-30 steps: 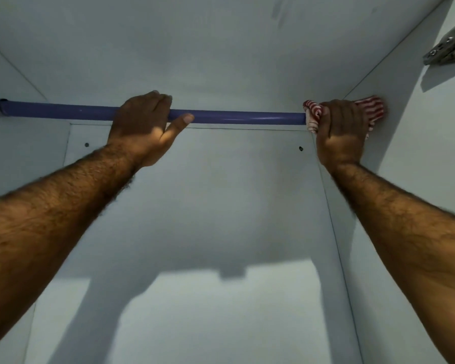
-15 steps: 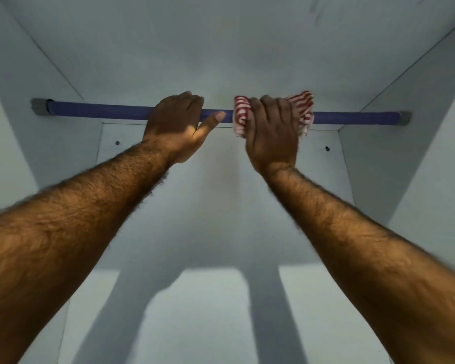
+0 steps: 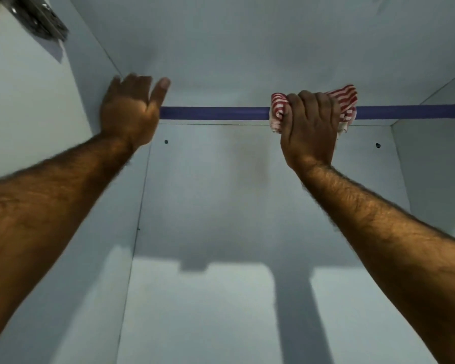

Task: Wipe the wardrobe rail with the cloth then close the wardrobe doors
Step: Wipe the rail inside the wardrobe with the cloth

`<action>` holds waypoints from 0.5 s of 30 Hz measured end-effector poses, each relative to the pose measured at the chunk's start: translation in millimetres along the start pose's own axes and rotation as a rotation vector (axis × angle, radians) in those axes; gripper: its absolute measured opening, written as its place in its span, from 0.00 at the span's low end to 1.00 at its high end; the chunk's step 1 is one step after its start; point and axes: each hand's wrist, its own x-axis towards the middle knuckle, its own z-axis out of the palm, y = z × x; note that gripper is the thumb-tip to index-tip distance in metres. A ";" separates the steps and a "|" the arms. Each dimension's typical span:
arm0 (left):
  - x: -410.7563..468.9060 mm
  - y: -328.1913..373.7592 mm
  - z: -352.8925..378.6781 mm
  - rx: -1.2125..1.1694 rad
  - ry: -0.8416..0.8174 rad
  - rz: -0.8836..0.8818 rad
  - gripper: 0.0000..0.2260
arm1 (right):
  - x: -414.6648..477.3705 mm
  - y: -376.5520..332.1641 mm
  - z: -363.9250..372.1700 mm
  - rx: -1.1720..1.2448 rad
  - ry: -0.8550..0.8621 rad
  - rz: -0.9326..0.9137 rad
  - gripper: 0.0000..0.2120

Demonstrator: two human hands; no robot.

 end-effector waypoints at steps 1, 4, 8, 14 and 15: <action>-1.3 -12.9 -0.3 0.014 -0.064 -0.005 0.40 | -1.2 -5.8 1.6 0.000 0.003 0.018 0.20; 0.3 -30.3 5.8 0.096 -0.206 0.067 0.37 | -2.4 -29.0 5.8 0.015 0.002 0.029 0.21; 9.2 -30.6 2.5 0.057 -0.251 0.083 0.42 | -5.4 -74.9 12.2 0.056 -0.015 0.010 0.22; 8.1 -24.6 4.2 -0.058 -0.265 -0.052 0.39 | -10.5 -155.1 23.7 0.135 -0.038 -0.028 0.23; 8.0 -21.1 3.8 -0.080 -0.275 -0.105 0.39 | -11.6 -166.5 24.8 0.147 -0.035 -0.030 0.23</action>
